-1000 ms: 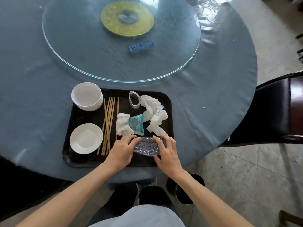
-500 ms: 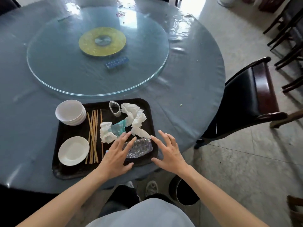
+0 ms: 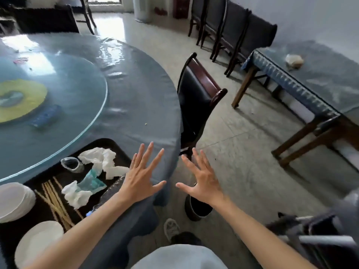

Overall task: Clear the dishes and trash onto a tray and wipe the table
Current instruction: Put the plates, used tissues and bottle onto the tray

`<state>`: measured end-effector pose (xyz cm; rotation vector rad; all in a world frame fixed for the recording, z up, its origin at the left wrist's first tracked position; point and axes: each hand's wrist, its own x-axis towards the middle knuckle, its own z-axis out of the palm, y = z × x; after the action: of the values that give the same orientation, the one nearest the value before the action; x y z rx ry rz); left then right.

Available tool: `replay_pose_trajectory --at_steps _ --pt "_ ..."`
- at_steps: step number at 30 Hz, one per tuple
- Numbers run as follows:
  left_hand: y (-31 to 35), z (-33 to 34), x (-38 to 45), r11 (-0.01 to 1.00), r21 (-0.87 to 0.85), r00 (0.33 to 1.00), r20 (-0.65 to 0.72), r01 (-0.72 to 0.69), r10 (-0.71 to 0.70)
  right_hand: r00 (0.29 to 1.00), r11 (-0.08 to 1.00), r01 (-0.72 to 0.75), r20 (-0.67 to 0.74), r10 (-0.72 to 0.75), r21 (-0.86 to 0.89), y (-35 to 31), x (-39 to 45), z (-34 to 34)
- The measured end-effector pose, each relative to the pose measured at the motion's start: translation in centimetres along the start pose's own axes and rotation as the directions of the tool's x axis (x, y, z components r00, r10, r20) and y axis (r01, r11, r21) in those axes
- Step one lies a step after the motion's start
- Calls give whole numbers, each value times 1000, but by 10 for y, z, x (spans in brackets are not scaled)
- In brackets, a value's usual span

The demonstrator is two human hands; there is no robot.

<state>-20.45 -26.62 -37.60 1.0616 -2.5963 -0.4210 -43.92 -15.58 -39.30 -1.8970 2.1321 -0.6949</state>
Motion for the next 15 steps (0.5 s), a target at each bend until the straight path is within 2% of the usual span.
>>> replay_pose_trajectory --at_steps 3,8,15 --pt "27 5 -1 989 -14 988 51 -146 146 985 986 -165 -44 165 8 -2 -58 -9" --pt "89 23 -12 947 -96 941 117 -306 316 933 937 -347 -86 349 36 0 -152 -29" --pt "193 65 -27 835 -157 806 221 -527 550 794 835 -543 -267 546 92 19 -271 -75"
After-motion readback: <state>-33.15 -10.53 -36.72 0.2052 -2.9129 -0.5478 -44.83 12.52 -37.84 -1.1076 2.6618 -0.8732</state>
